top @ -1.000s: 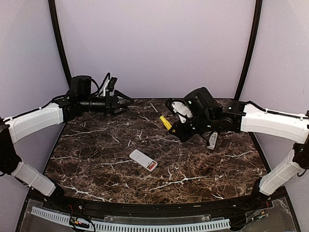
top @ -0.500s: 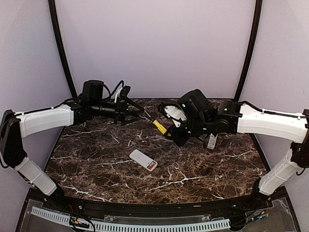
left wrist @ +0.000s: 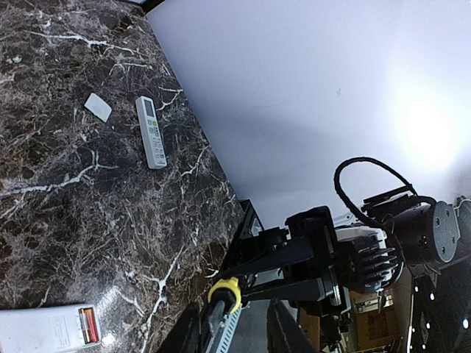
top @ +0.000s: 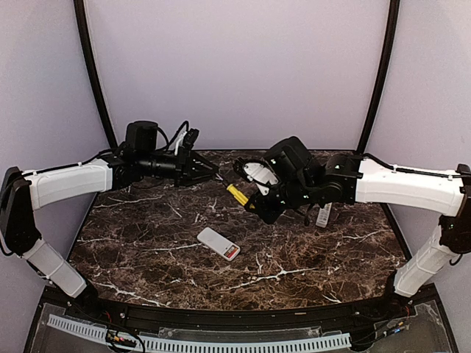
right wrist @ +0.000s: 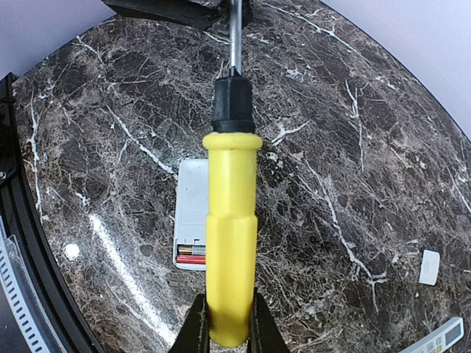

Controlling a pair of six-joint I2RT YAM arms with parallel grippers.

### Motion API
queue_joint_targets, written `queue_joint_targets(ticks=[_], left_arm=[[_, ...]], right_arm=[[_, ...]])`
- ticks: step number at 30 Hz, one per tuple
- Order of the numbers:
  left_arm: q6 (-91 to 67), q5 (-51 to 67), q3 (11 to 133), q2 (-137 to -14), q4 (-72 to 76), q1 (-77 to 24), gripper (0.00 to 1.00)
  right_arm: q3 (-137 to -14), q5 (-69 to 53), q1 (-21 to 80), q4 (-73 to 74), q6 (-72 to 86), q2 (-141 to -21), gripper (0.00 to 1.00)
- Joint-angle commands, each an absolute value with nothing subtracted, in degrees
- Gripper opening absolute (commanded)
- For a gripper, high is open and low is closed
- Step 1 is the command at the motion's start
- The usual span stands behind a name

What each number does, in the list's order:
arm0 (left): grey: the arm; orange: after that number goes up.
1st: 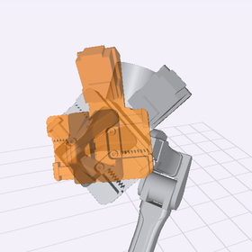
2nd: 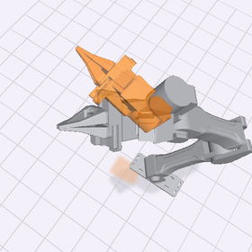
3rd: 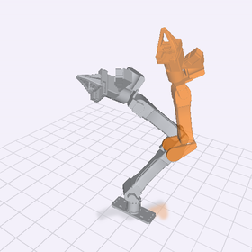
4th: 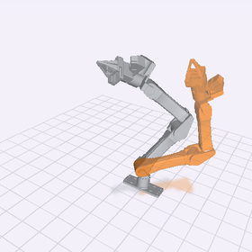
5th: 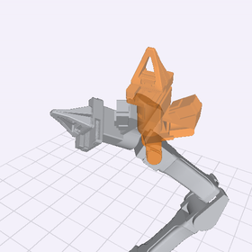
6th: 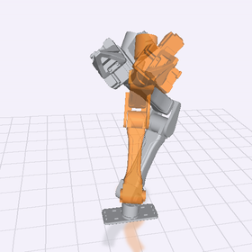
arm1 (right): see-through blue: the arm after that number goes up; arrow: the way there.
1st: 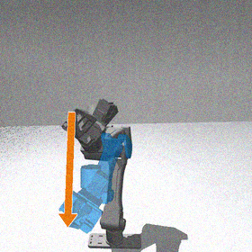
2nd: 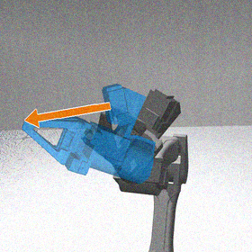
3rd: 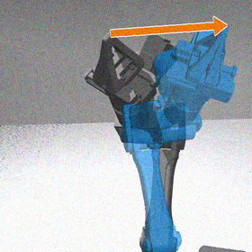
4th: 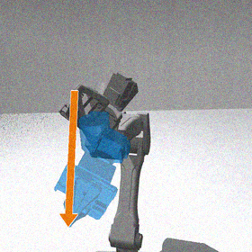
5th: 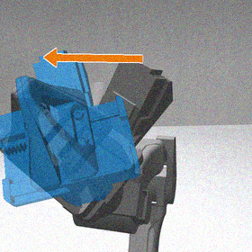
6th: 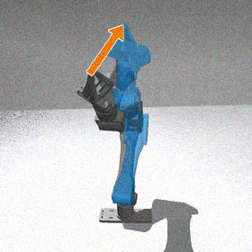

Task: Unload the batteries from the remote control
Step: Pass from the right arm to the left, then pass from the left arm to the right

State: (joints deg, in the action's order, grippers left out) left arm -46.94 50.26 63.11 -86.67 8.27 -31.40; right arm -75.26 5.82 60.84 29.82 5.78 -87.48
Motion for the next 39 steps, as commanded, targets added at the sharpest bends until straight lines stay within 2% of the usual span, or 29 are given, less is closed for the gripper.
queue_joint_targets(ticks=[1,3,10,14,17,18,21,22,24,25,33,39], left_arm=[[-46.2,50.5,64.7,-86.1,7.9,-31.6,0.28],[-46.1,50.4,64.7,-86.2,7.8,-31.6,0.23],[-46.2,50.3,64.8,-86.3,7.4,-31.6,0.15],[-46.0,50.0,64.8,-86.2,6.9,-31.6,0.00],[-46.0,49.6,64.7,-85.9,6.7,-31.6,0.00],[-46.0,49.0,64.6,-85.6,6.6,-31.6,0.00],[-45.6,46.2,64.3,-84.5,6.6,-31.6,0.00],[-45.5,45.4,64.3,-83.8,7.0,-31.4,0.00],[-46.1,43.0,63.8,-82.2,8.9,-31.2,0.00],[-46.7,41.5,63.0,-81.0,11.2,-31.0,0.00],[-57.2,37.1,51.8,-74.3,36.1,-27.5,0.00],[-57.7,40.9,48.7,-72.1,44.2,-27.4,0.00]], right_arm=[[-77.1,5.9,61.6,28.3,4.8,-88.0,0.00],[-77.2,6.0,61.9,28.3,4.6,-88.0,0.00],[-77.2,6.7,62.3,28.4,4.1,-88.6,0.00],[-77.2,7.2,62.3,28.2,4.1,-88.7,0.00],[-76.6,7.9,62.4,27.2,4.7,-88.1,0.00],[-76.2,8.3,62.4,26.4,5.3,-87.8,0.03],[-74.3,8.7,62.1,23.1,7.6,-86.1,0.51],[-73.3,8.6,61.8,21.3,8.9,-85.4,0.63],[-71.7,7.4,60.7,18.0,13.0,-84.3,0.82],[-70.9,6.3,59.9,16.1,15.1,-83.8,0.88],[-60.1,-12.4,52.4,-15.8,38.2,-81.2,0.91],[-61.1,-22.7,50.8,-26.5,44.0,-84.1,0.89]])
